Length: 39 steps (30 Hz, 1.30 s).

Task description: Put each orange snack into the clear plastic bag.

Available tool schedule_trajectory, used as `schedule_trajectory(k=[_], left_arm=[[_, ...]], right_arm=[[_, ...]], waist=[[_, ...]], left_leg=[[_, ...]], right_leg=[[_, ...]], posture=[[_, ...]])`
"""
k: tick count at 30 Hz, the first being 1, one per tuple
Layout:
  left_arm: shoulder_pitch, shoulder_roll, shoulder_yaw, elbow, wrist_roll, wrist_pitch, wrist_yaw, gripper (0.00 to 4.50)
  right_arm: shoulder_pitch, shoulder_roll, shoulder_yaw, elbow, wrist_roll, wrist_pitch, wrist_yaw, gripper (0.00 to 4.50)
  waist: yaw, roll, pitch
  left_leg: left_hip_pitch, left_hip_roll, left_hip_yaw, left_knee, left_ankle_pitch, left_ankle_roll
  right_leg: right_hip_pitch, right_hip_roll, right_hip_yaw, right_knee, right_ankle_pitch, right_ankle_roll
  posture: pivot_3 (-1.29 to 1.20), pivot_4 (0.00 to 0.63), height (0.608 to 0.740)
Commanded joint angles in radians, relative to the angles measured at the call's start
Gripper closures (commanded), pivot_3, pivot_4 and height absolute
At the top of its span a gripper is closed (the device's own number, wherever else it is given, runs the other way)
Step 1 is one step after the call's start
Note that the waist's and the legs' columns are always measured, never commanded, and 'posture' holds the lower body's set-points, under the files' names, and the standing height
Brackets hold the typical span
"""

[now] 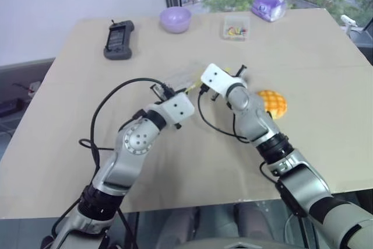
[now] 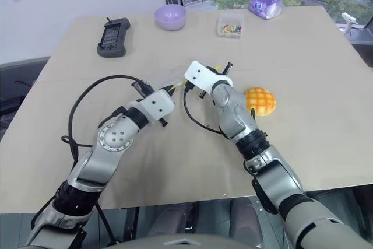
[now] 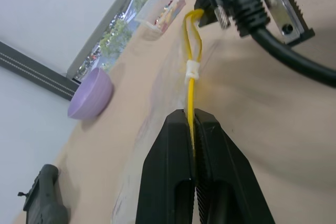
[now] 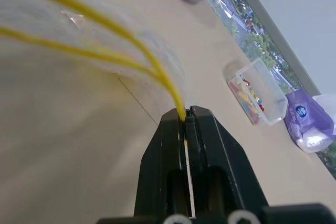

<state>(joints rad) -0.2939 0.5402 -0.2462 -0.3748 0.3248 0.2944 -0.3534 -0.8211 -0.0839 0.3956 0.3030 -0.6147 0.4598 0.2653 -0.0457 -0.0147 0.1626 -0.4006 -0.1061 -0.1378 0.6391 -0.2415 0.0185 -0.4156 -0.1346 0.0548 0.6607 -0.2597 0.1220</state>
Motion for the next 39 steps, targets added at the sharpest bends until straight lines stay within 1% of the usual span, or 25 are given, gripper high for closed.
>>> schedule_trajectory(k=[1,3,5,6,7,8,10,12,14,17,20,23,24,26,29,33,39], left_arm=[[0.001,-0.001,0.018,-0.008,0.019,-0.025,-0.004,4.43],[0.004,0.0,0.019,-0.002,0.022,-0.028,-0.007,4.43],[0.006,-0.001,0.021,0.006,0.022,-0.032,-0.01,4.43],[0.007,-0.002,0.023,0.009,0.021,-0.035,-0.011,4.5],[0.008,-0.004,0.024,0.013,0.019,-0.037,-0.012,4.5],[0.008,-0.005,0.026,0.016,0.017,-0.038,-0.013,4.5],[0.009,-0.012,0.032,0.022,0.007,-0.041,-0.015,4.5],[0.012,-0.031,0.05,0.038,-0.027,-0.044,-0.017,4.5],[0.015,-0.042,0.062,0.052,-0.047,-0.053,-0.021,4.5],[0.017,-0.042,0.076,0.088,-0.077,-0.091,-0.037,4.5],[0.014,-0.047,0.094,0.124,-0.113,-0.121,-0.053,4.5],[0.007,-0.053,0.106,0.16,-0.149,-0.157,-0.07,4.5],[0.004,-0.056,0.11,0.172,-0.161,-0.167,-0.076,4.5],[0.0,-0.06,0.112,0.191,-0.179,-0.185,-0.091,4.5],[-0.007,-0.063,0.114,0.213,-0.198,-0.21,-0.107,4.5],[-0.012,-0.07,0.115,0.218,-0.216,-0.22,-0.119,4.5],[-0.017,-0.08,0.115,0.208,-0.225,-0.215,-0.124,4.5]], right_arm=[[-0.002,0.003,0.007,-0.056,0.012,-0.006,0.013,4.5],[0.003,0.001,0.011,-0.067,0.01,0.005,0.027,4.5],[0.03,0.008,-0.011,-0.112,0.062,0.02,0.081,4.5],[0.041,0.006,-0.018,-0.134,0.073,0.023,0.091,4.04],[0.047,-0.001,-0.017,-0.149,0.075,0.022,0.098,3.91],[0.051,-0.012,-0.01,-0.161,0.071,0.016,0.102,3.62],[0.063,-0.041,0.007,-0.19,0.057,-0.003,0.111,2.89],[0.097,-0.103,0.016,-0.256,0.06,-0.005,0.177,2.19],[0.125,-0.146,0.008,-0.317,0.074,-0.004,0.216,2.19],[0.166,-0.176,-0.049,-0.422,0.147,0.047,0.287,2.19],[0.18,-0.146,-0.121,-0.504,0.238,0.148,0.322,2.19],[0.178,-0.078,-0.186,-0.554,0.332,0.27,0.328,2.19],[0.179,-0.05,-0.207,-0.563,0.363,0.297,0.32,2.41],[0.18,-0.01,-0.235,-0.571,0.417,0.342,0.313,3.06],[0.175,0.024,-0.248,-0.57,0.469,0.395,0.295,4.46],[0.177,0.059,-0.253,-0.568,0.538,0.44,0.273,4.46],[0.178,0.053,-0.239,-0.545,0.585,0.447,0.235,4.46]], waist=[[0.0,0.0,0.0],[0.0,0.0,0.0],[0.0,0.0,0.0],[0.0,0.0,0.0],[0.0,0.0,0.0],[0.0,0.0,0.0],[0.001,0.0,0.0],[0.002,0.0,0.0],[0.004,0.0,0.0],[0.005,0.0,0.0],[0.001,0.0,0.0],[0.001,0.0,0.0],[0.002,0.0,-0.001],[0.003,0.0,0.0],[0.004,0.0,0.0],[0.003,0.0,-0.001],[0.002,0.0,-0.001]], left_leg=[[0.0,0.0,0.0,0.0,0.0,0.0],[0.0,0.0,0.0,0.0,0.0,0.0],[0.0,0.0,0.0,0.0,0.0,0.0],[0.0,0.0,0.0,0.0,0.0,0.0],[0.0,0.0,0.0,0.0,0.0,0.0],[0.0,0.0,0.0,0.0,0.0,0.0],[0.0,0.0,0.0,0.001,0.0,0.0],[0.0,0.0,0.0,0.002,0.0,0.0],[0.0,0.0,-0.001,0.003,0.0,0.0],[0.0,0.0,-0.001,0.003,0.0,0.0],[0.0,0.0,-0.001,0.003,0.0,0.0],[0.0,0.001,-0.001,0.003,0.0,0.0],[0.0,0.002,-0.001,0.003,0.0,0.0],[0.0,0.002,-0.001,0.004,0.0,0.0],[0.0,0.002,-0.001,0.004,0.0,0.0],[0.0,0.001,-0.001,0.005,0.0,0.0],[0.0,0.001,-0.001,0.005,0.0,0.0]], right_leg=[[0.0,0.0,0.0,0.0,0.0,0.0],[0.0,0.0,0.0,0.0,0.0,0.0],[0.0,0.0,0.0,0.0,0.0,0.0],[0.0,0.0,0.0,0.0,0.0,0.0],[0.0,0.0,0.0,0.0,0.0,0.0],[0.0,0.0,0.0,0.0,0.0,0.0],[0.0,0.0,0.0,0.0,0.0,0.0],[0.0,0.0,-0.001,0.001,0.0,0.0],[0.0,0.0,-0.001,0.0,0.0,0.0],[0.001,0.0,-0.002,0.0,0.0,0.0],[0.001,0.0,-0.001,0.001,0.0,0.0],[0.001,0.0,-0.002,0.002,0.0,0.0],[0.001,0.001,-0.002,0.001,0.0,0.0],[0.001,0.001,-0.002,0.001,0.001,-0.001],[0.001,0.0,-0.002,0.001,0.001,-0.001],[0.001,0.0,-0.002,0.001,0.001,-0.001],[0.001,0.0,-0.002,0.002,0.001,-0.001]], posture=[[0.0,0.15,0.74],[0.0,0.15,0.74],[0.0,0.15,0.74],[0.0,0.15,0.74],[0.0,0.15,0.74],[0.0,0.15,0.74],[0.0,0.15,0.74],[0.0,0.15,0.74],[0.0,0.15,0.74],[0.0,0.15,0.74],[0.0,0.15,0.74],[0.0,0.15,0.74],[0.0,0.15,0.74],[0.0,0.15,0.74],[0.0,0.15,0.74],[0.0,0.15,0.74],[0.0,0.15,0.74]])
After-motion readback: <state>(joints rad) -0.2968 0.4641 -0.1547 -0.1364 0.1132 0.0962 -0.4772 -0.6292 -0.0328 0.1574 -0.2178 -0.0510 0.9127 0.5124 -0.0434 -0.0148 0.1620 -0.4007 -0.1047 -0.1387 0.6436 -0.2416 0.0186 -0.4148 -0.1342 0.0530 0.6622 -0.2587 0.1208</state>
